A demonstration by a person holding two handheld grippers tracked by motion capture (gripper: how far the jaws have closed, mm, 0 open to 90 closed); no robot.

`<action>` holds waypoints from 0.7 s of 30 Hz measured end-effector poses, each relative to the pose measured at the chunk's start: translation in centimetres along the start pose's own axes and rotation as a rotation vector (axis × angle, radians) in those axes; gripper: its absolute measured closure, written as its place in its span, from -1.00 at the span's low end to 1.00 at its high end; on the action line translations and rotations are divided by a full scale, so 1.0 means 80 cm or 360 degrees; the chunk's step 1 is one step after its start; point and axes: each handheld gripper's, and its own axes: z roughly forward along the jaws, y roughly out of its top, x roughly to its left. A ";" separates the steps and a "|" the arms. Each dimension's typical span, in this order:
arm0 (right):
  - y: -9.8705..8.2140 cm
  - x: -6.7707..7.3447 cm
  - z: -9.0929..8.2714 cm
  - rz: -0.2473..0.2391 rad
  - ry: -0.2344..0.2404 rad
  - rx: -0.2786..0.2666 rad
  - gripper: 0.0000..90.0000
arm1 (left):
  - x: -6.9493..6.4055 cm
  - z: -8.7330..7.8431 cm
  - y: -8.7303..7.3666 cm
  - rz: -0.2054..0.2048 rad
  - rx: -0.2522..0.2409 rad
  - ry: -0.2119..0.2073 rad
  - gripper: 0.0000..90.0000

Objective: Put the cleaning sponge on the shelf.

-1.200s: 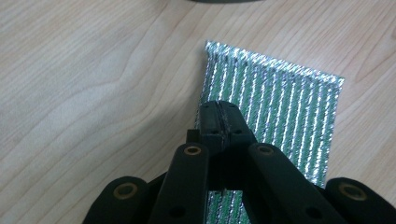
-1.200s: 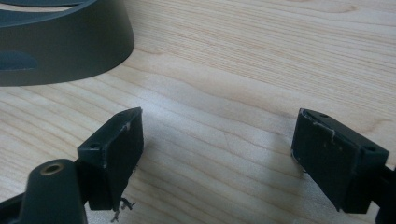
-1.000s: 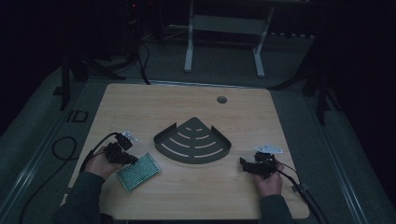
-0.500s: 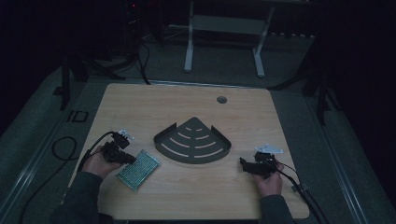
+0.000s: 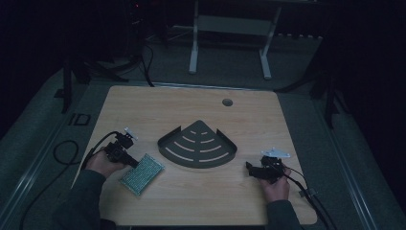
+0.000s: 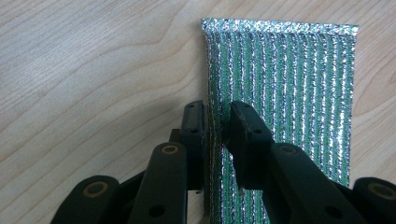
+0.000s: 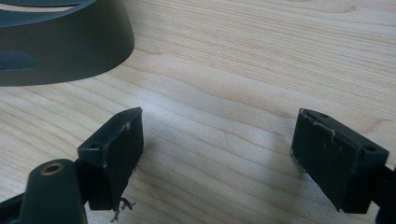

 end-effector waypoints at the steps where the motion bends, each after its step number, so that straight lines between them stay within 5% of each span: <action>1: 0.000 0.000 0.000 0.0000 0.0000 0.0000 -0.64 | 0.000 0.000 0.001 0.0007 0.0008 -0.0001 0.68; 10: 0.000 0.000 0.000 0.0000 0.0000 0.0000 -0.63 | 0.003 0.004 0.009 -0.0004 0.0094 0.0017 0.50; 16: 0.000 0.000 0.000 0.0000 0.0000 0.0000 -0.64 | 0.002 0.007 0.008 -0.0026 0.0090 -0.0064 0.79; 21: 0.000 0.000 0.000 0.0000 0.0000 0.0000 -0.64 | -0.003 0.007 0.011 -0.0038 0.0119 -0.0031 0.95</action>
